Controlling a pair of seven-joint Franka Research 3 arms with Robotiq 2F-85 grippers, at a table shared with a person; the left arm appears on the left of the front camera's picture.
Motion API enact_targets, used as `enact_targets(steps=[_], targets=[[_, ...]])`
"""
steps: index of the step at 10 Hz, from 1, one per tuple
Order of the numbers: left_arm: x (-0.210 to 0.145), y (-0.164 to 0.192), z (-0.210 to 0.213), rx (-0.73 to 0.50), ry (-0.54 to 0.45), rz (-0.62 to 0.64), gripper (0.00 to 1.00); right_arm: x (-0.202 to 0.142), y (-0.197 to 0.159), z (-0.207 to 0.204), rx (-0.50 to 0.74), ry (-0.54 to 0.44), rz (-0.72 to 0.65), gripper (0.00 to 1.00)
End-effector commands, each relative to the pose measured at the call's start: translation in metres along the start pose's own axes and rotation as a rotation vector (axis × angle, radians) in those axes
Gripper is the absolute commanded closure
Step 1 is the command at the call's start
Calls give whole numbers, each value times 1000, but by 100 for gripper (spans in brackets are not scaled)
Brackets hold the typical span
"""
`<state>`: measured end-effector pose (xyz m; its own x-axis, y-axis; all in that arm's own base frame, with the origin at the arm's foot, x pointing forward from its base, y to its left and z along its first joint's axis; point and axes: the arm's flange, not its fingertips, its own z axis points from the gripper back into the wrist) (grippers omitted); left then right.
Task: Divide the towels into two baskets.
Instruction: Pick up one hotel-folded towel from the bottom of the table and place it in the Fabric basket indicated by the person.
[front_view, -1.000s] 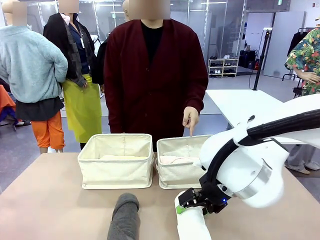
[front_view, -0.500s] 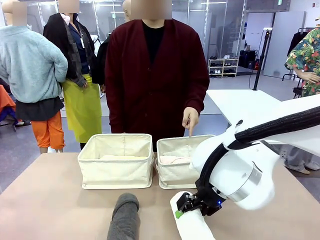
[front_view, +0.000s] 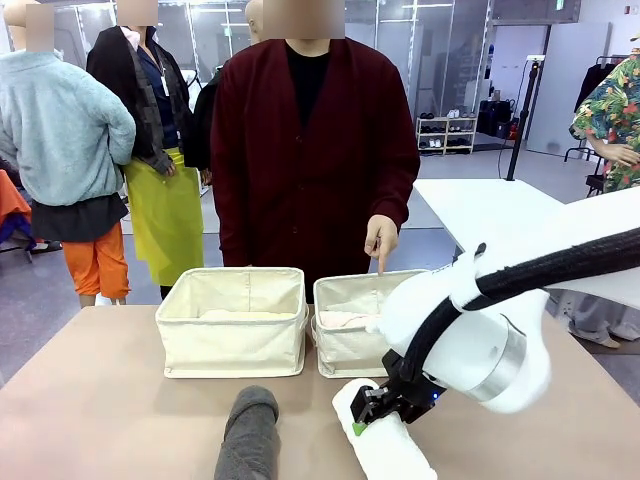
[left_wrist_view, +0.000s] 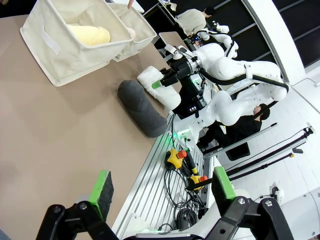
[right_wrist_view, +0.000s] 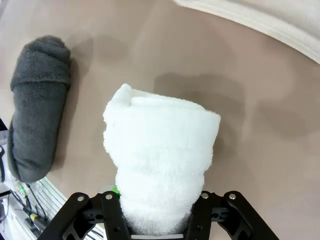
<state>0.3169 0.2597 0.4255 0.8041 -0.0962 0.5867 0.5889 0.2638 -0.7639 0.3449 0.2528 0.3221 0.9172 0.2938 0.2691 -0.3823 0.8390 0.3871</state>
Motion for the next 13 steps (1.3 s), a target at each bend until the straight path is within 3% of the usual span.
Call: enact_targets(steps=[1,3,4,6,7,8,9,10,13], targets=[[-5,-6,-1,-5,3,-7,0,-4,31,53,-48,76,89,57],[-5,-6,-1,-5,3,-7,0,4,48,72,-86,158,294,57],[-5,-6,-1,-5,3,-7,0,3,56,80,-133,234,474,57],[-5,-6,-1,-5,3,-7,0,-6,63,89,-103,454,786,57],[-5,-6,-1,-5,3,-7,0,-15,64,91,-140,517,875,57],[-5,-6,-1,-5,3,-7,0,-23,64,91,-216,489,920,57],[-5,-6,-1,-5,3,-7,0,-31,63,91,-176,372,929,57],[-5,-6,-1,-5,3,-7,0,-21,67,86,-144,514,833,57],[-5,-6,-1,-5,3,-7,0,-24,63,87,-163,501,880,56]])
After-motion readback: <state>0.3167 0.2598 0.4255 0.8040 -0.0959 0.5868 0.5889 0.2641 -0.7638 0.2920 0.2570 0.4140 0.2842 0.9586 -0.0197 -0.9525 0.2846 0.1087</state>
